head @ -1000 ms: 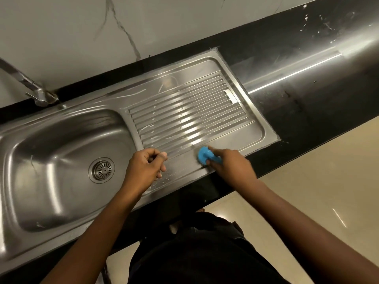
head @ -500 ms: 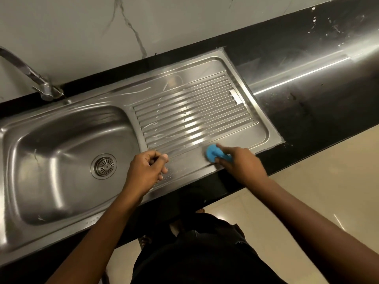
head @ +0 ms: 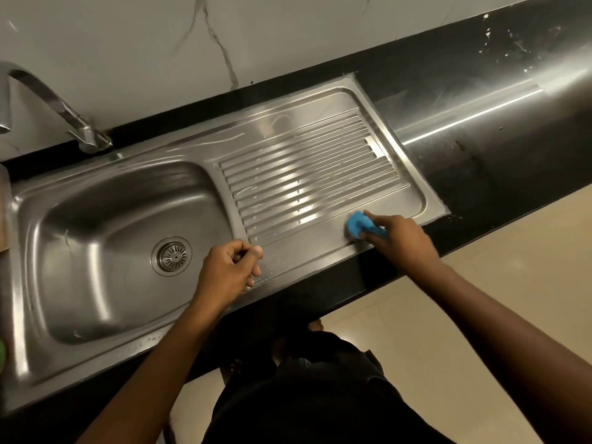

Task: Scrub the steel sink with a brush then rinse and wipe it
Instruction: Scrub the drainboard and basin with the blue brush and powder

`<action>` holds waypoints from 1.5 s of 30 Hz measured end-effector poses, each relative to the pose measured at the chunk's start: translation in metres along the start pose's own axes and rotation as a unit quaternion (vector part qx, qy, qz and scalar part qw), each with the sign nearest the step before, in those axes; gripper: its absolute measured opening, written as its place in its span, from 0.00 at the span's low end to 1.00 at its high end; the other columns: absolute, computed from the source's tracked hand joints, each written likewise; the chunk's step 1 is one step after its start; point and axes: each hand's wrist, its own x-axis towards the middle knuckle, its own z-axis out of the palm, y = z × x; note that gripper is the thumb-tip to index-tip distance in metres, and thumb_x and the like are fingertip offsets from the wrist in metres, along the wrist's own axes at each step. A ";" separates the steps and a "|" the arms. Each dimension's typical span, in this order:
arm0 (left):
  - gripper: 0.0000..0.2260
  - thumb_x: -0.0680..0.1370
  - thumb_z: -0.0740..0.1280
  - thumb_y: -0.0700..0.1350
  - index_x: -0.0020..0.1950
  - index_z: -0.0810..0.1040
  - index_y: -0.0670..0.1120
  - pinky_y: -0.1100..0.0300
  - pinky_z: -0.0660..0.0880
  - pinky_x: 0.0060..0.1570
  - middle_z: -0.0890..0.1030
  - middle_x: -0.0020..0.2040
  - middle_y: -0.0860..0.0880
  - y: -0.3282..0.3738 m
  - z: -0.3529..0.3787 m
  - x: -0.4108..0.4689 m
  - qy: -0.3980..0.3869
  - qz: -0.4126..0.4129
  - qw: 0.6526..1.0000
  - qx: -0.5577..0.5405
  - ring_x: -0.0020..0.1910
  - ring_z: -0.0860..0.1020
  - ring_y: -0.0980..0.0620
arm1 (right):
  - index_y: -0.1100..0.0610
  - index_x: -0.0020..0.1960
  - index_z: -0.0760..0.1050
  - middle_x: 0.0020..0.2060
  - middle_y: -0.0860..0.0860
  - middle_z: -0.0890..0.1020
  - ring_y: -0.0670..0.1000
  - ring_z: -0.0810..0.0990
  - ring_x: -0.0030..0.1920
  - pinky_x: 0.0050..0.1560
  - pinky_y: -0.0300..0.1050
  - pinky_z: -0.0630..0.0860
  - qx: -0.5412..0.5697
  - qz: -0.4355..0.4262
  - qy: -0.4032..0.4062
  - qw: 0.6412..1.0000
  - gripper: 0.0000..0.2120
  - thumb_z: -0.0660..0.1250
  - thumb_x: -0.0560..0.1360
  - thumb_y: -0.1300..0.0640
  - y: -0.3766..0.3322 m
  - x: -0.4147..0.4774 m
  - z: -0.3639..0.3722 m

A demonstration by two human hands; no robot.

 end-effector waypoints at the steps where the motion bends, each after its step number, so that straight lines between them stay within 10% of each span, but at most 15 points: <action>1: 0.09 0.83 0.69 0.48 0.47 0.84 0.45 0.52 0.79 0.37 0.85 0.36 0.44 -0.001 -0.003 -0.001 0.002 0.001 1.000 -0.003 0.32 0.80 0.47 | 0.49 0.74 0.73 0.56 0.52 0.83 0.46 0.81 0.43 0.44 0.45 0.81 0.004 0.011 0.011 1.000 0.25 0.69 0.79 0.43 0.006 0.002 -0.007; 19: 0.09 0.83 0.69 0.46 0.47 0.84 0.42 0.57 0.77 0.34 0.84 0.36 0.42 -0.024 -0.049 -0.016 0.049 -0.011 0.998 -0.032 0.31 0.78 0.48 | 0.48 0.74 0.73 0.52 0.51 0.83 0.45 0.82 0.42 0.45 0.44 0.82 -0.007 -0.013 -0.041 0.999 0.24 0.69 0.80 0.44 -0.053 -0.007 0.023; 30: 0.09 0.83 0.69 0.46 0.47 0.84 0.44 0.57 0.76 0.33 0.84 0.34 0.45 -0.026 -0.057 -0.012 0.049 -0.020 0.998 -0.028 0.30 0.78 0.50 | 0.41 0.76 0.70 0.62 0.52 0.82 0.54 0.82 0.59 0.58 0.49 0.76 -0.010 -0.123 -0.102 0.987 0.24 0.68 0.81 0.44 -0.186 -0.036 0.101; 45: 0.10 0.83 0.69 0.47 0.45 0.84 0.44 0.54 0.77 0.36 0.85 0.35 0.43 -0.014 -0.033 0.006 0.016 0.003 0.999 -0.028 0.31 0.79 0.47 | 0.54 0.71 0.75 0.47 0.49 0.81 0.47 0.82 0.44 0.47 0.49 0.82 -0.001 0.105 -0.048 0.993 0.23 0.73 0.78 0.49 -0.007 0.012 -0.032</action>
